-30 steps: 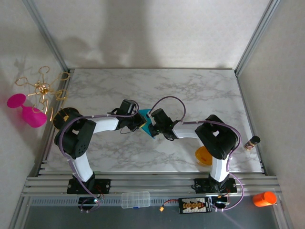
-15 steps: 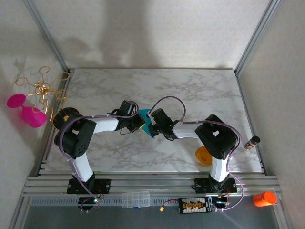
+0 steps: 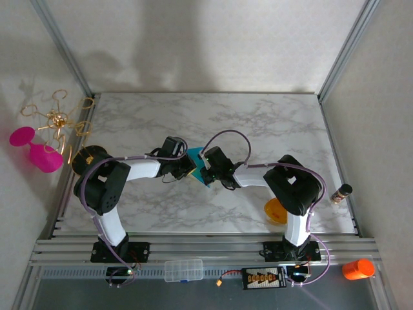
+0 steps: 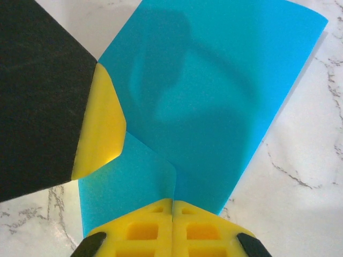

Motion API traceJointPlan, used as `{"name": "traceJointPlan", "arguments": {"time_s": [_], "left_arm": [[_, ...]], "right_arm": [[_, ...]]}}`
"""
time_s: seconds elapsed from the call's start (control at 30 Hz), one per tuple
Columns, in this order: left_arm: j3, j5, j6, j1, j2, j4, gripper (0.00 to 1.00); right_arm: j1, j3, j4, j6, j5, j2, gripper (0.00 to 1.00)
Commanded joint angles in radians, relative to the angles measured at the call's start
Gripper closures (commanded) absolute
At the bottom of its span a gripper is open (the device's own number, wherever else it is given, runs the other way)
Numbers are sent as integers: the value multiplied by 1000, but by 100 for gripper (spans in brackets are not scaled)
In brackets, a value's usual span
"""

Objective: Fold a paper plane with a square sheet of paper (pick it up from the middle)
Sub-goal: Third fold the triangle at the center of the table.

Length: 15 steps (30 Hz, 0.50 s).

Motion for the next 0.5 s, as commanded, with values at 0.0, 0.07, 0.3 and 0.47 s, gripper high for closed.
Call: {"name": "traceJointPlan", "arguments": {"time_s": [0.0, 0.07, 0.3, 0.47], "left_arm": [[-12, -21, 18, 2, 21, -18, 88], [-12, -20, 18, 3, 24, -18, 88], [-15, -27, 19, 3, 31, -18, 89], [-17, -36, 21, 5, 34, -26, 89]], "right_arm": [[-4, 6, -73, 9, -8, 37, 100], [-4, 7, -73, 9, -8, 38, 100], [-5, 7, -75, 12, -8, 38, 100], [-4, 7, -75, 14, -10, 36, 100]]}}
